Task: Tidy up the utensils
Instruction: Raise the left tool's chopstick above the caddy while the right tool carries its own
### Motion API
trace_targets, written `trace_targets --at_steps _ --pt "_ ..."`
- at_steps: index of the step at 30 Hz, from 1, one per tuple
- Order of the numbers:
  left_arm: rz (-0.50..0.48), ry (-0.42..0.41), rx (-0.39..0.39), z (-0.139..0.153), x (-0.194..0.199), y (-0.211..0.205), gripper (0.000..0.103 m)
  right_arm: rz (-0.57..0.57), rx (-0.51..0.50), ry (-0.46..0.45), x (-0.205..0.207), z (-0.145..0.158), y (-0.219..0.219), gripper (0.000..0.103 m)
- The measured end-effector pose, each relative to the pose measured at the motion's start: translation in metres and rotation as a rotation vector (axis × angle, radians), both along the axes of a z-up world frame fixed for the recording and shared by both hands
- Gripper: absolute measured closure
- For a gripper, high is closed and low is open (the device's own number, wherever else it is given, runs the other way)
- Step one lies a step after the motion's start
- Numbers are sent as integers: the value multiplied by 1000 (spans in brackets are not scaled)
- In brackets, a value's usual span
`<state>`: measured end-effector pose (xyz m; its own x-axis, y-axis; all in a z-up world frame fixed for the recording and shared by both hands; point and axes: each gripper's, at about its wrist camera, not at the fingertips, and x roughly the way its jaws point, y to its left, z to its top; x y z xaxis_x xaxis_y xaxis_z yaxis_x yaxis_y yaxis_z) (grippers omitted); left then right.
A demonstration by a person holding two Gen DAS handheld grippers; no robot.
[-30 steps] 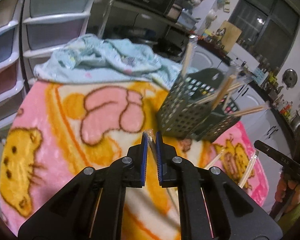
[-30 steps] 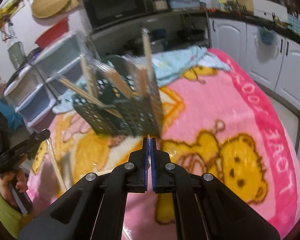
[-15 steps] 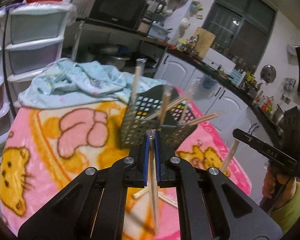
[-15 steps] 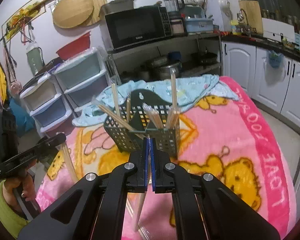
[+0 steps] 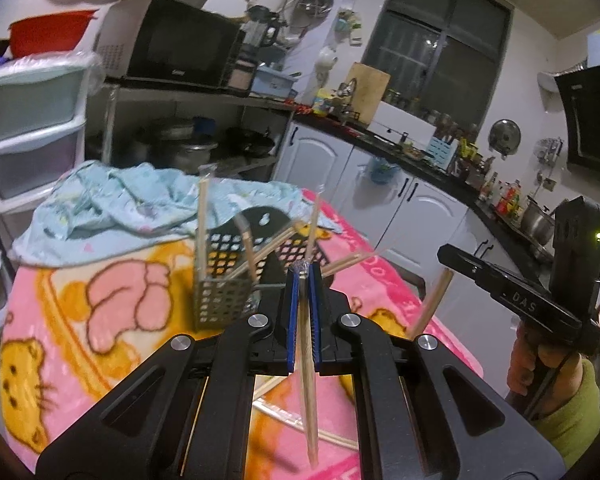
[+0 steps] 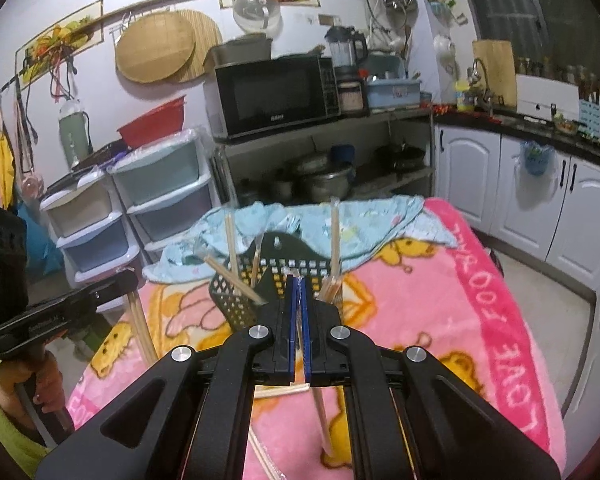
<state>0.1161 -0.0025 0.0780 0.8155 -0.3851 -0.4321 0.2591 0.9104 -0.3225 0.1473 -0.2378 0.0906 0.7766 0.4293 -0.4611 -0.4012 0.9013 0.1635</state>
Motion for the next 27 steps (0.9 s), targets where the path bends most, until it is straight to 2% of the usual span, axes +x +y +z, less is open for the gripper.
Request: trace_targets --at_steps 16,27 --pt "-81 -132 48 57 5 -42 100 -36 38 -138 -22 41 -26 101" --pt "-75 -190 63 93 27 -41 100 -13 54 -182 -15 59 -20 101"
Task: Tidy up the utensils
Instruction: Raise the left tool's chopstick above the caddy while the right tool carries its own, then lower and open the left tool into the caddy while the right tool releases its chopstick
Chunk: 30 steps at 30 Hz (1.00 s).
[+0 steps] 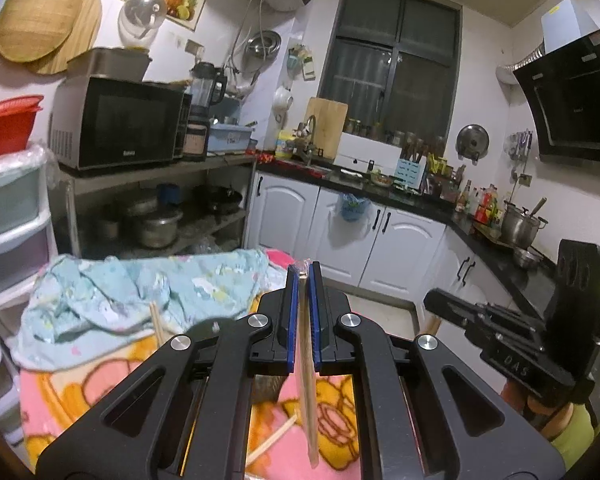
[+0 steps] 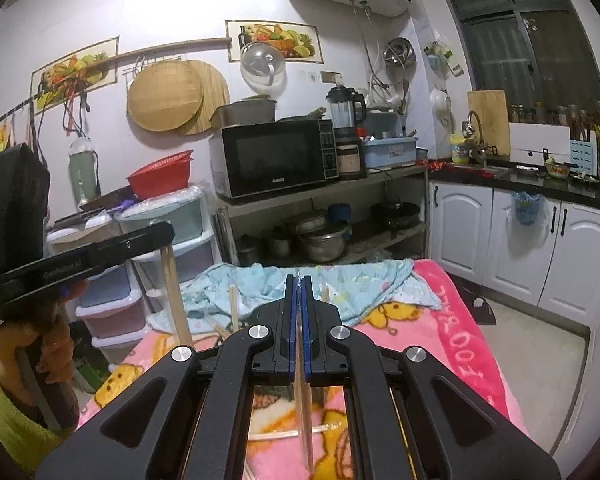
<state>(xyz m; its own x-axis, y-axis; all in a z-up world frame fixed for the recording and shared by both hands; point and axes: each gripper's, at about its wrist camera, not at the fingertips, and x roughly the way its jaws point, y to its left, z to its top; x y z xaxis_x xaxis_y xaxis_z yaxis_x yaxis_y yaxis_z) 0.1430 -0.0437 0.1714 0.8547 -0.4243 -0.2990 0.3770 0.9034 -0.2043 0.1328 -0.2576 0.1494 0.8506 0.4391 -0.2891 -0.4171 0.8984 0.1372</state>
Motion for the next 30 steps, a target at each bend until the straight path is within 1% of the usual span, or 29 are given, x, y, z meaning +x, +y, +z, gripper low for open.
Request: trace_targets --at_steps 9,14,17,20,23,26,30 --pt "42 -72 3 36 19 5 100 25 11 -80 14 35 17 101" --pt "86 -124 11 58 33 9 100 29 24 -116 25 54 22 101" --pt "120 -129 6 66 46 16 100 32 24 -132 34 64 26 101" --pt "152 -133 2 71 57 21 100 29 24 -150 45 71 30 101" --pt "182 -139 -3 74 67 25 100 17 29 -147 61 74 33 101" --pt "210 -142 -1 73 79 28 100 8 31 -144 75 73 36 100" --pt "240 -147 13 66 92 28 100 -8 19 -153 91 67 44 101"
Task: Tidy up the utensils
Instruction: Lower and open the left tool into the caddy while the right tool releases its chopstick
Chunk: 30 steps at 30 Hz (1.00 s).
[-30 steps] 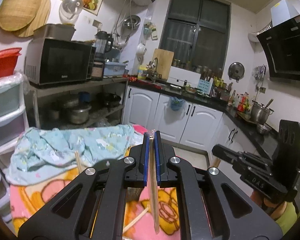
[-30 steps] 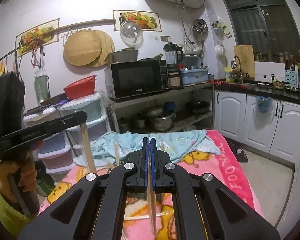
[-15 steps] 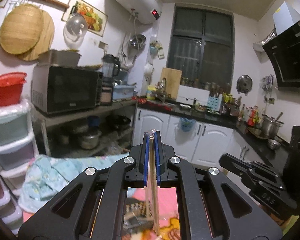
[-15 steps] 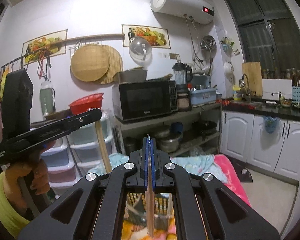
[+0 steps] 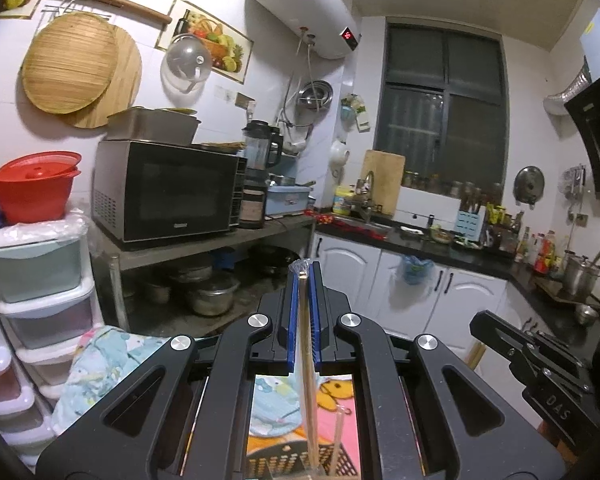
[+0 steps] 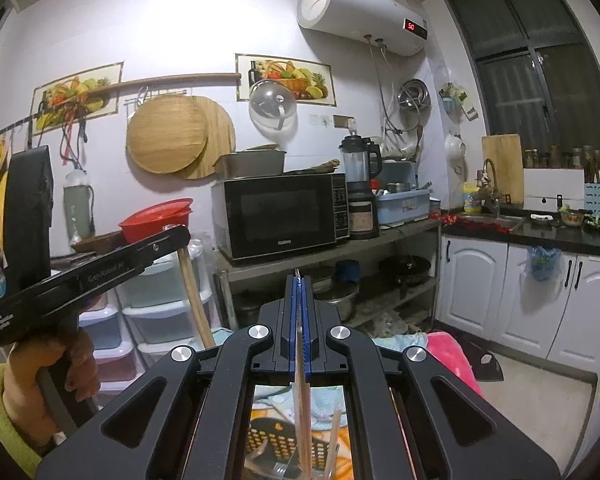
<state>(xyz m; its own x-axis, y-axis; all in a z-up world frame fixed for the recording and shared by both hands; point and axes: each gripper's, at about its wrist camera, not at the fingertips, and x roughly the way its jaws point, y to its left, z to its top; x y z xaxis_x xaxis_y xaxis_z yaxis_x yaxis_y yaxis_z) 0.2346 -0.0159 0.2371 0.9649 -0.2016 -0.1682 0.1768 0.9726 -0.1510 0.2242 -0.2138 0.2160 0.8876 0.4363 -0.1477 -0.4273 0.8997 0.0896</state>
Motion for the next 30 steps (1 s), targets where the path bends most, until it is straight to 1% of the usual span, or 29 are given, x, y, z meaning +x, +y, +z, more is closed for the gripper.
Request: trace_targets --at_steps 9,15,17,22,24,26,27,28,29,30 --pt "18 31 32 -45 27 -6 100 20 9 -2 25 -30 11 100" --pt "0 53 48 -76 35 -11 100 35 -9 23 39 -55 24 100" --pt "-1 62 54 -85 36 -12 100 31 -17 44 44 -64 29 100" --pt "0 131 56 -107 44 -10 100 35 -35 101 49 -84 34 100" --pt "-23 175 56 -116 47 -8 100 38 -50 126 53 -90 37 100" --pt "-27 204 62 -122 46 -6 99 32 -68 172 56 -99 37 99" --pt "-23 211 66 -124 45 -5 97 26 -73 180 56 -102 37 97" --pt "-17 219 68 -126 42 -3 91 21 -77 190 56 -105 36 94" --pt "-10 221 67 -127 39 0 82 18 -76 197 56 -109 35 83" --pt "-5 223 62 -127 36 3 78 12 -72 205 56 -111 32 73"
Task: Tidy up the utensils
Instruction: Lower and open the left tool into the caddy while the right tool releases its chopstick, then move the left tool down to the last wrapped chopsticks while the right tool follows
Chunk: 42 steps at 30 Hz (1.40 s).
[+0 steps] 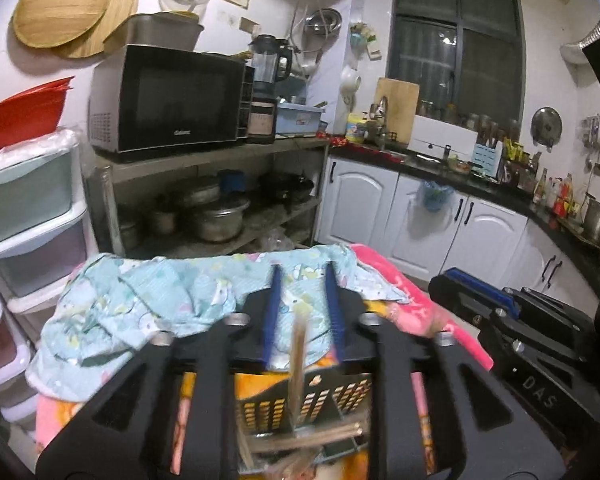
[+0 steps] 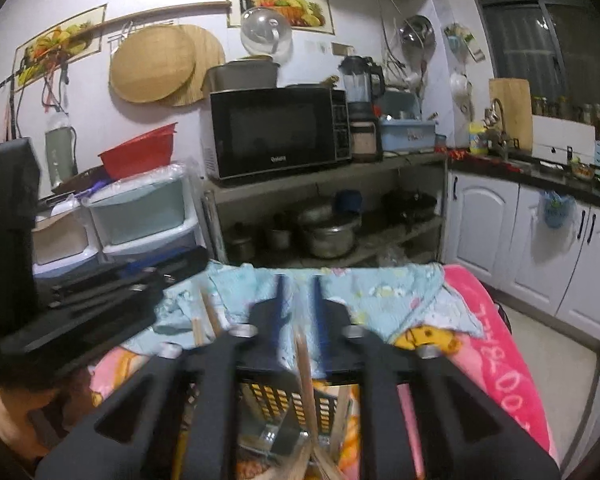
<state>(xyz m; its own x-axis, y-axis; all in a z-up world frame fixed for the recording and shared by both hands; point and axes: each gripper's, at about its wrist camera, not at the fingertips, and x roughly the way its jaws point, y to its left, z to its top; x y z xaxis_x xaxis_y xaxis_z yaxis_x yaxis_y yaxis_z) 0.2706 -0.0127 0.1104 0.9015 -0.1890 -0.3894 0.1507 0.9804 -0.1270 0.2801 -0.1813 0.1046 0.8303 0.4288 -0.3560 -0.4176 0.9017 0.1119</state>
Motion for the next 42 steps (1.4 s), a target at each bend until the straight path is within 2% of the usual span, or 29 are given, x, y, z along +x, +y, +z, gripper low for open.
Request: trace_targets --at_steps 3,5,6,10,13,22,27,42 --pt "3 2 -17 2 -10 7 66 -11 14 33 -2 -6 -8 69" --pt "14 -7 -16 4 -20 11 50 -19 17 48 -5 -8 -14 65" --pt "18 -14 -19 6 -24 12 47 -15 22 53 -8 -9 -17 63" --pt "29 -42 -36 14 -42 19 20 -14 19 58 -20 -11 -26 58" --pt "42 -57 -33 17 -55 20 11 -18 18 53 -31 -8 -34 53" --pt "35 -53 -77 12 -88 25 11 -35 56 39 -68 0 -66 43" --pt "47 -49 -50 1 -104 22 11 -53 46 46 -86 -4 -78 42" --pt "61 11 -62 -31 -141 31 11 -53 9 104 -123 -26 -86 41"
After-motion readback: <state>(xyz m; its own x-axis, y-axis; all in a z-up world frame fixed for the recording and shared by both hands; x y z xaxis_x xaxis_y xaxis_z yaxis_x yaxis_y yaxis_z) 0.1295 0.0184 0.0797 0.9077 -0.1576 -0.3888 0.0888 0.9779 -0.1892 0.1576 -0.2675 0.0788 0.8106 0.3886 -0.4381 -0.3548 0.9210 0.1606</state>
